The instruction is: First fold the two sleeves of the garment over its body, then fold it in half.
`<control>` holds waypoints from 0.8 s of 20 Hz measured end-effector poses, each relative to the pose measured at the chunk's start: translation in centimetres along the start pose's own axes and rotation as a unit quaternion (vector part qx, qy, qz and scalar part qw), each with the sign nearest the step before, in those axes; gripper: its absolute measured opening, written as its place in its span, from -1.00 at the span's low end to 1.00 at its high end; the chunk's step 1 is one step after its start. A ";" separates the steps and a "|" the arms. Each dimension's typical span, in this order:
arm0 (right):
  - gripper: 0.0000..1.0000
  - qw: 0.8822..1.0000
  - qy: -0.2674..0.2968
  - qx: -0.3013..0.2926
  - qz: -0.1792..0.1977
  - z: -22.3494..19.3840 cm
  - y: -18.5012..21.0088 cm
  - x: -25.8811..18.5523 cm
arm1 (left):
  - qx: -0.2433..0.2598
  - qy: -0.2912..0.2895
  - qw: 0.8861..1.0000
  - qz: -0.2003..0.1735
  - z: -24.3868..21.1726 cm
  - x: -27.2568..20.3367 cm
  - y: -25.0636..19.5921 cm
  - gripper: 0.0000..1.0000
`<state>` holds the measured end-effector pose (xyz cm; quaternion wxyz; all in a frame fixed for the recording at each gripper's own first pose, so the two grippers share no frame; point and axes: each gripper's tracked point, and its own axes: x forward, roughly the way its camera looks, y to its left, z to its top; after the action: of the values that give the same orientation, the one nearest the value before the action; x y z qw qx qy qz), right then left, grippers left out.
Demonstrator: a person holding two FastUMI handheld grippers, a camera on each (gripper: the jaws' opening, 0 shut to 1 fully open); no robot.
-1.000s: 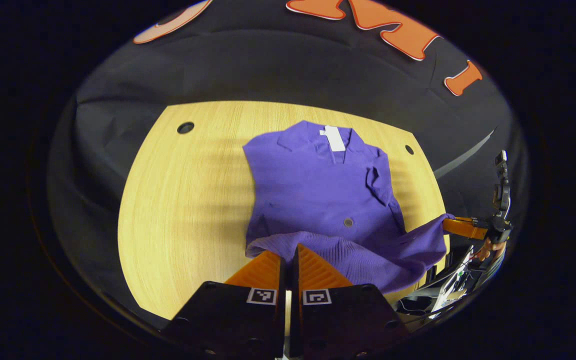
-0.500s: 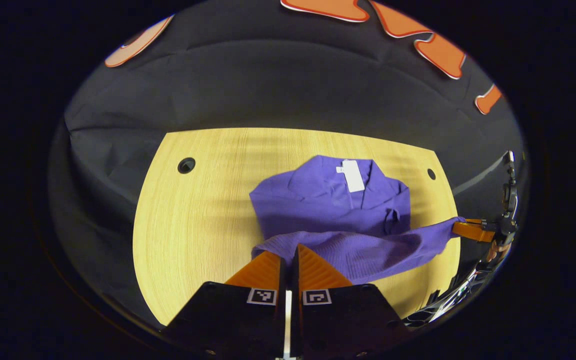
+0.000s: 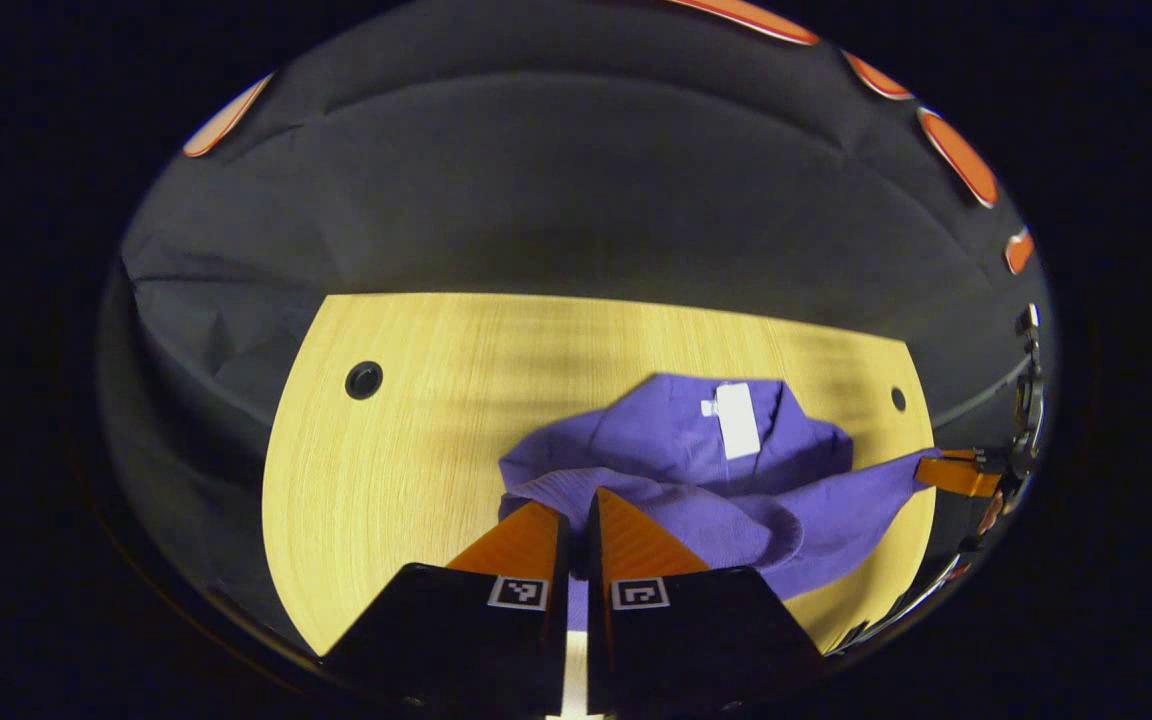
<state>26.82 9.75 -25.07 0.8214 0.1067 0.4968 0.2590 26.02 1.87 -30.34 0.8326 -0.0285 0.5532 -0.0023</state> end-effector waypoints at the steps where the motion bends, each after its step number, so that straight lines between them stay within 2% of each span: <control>1: -0.62 0.999 -0.020 0.024 -0.002 1.4 -0.3 -0.2 | -0.002 -0.024 1.000 0.010 1.3 0.4 0.5 -0.75; 2: -0.49 0.999 -0.031 0.043 -0.001 1.9 -0.6 0.0 | 0.006 -0.050 0.998 0.023 2.4 0.1 1.1 -0.57; 5: -0.14 0.997 -0.058 0.047 -0.023 2.5 -2.5 -0.8 | 0.010 -0.104 0.994 0.014 4.0 -0.8 -0.4 -0.20; 6: -0.11 0.997 -0.064 0.040 -0.032 2.5 -3.1 -1.4 | 0.009 -0.105 0.994 0.007 3.9 -0.9 -0.7 -0.07; 7: -0.04 0.996 -0.068 0.034 -0.038 2.5 -3.5 -1.9 | 0.010 -0.106 0.994 0.001 3.7 -1.0 -1.1 -0.05; 8: 0.02 0.996 -0.078 0.028 -0.041 2.6 -3.4 -2.7 | 0.018 -0.110 0.994 -0.004 3.6 -1.6 -1.5 0.16; 10: 0.27 0.994 -0.103 0.015 -0.041 2.9 -2.9 -4.1 | 0.043 -0.130 0.991 0.006 3.6 -2.9 -1.5 0.55; 11: 0.47 0.992 -0.114 0.009 -0.045 3.0 -2.8 -4.8 | 0.052 -0.143 0.988 0.011 3.7 -3.8 -1.3 0.65; 12: 0.38 0.991 -0.127 0.000 -0.052 3.1 -2.7 -5.6 | 0.058 -0.157 0.986 0.014 3.7 -4.8 -1.8 0.77; 13: 0.77 0.988 -0.140 -0.009 -0.061 3.3 -2.7 -6.5 | 0.060 -0.170 0.984 0.011 3.5 -5.8 -2.6 0.80; 15: 0.92 0.981 -0.174 -0.025 -0.078 3.9 -2.3 -8.6 | 0.063 -0.198 0.978 0.007 3.2 -7.7 -3.2 0.89; 16: 0.92 0.978 -0.189 -0.033 -0.083 4.1 -1.8 -9.7 | 0.066 -0.211 0.975 0.008 2.9 -9.0 -3.2 0.90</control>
<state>27.31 3.40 -16.50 0.9223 0.0850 0.3306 0.1811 25.27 -0.87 -20.79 0.9307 0.0309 0.3636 -0.0264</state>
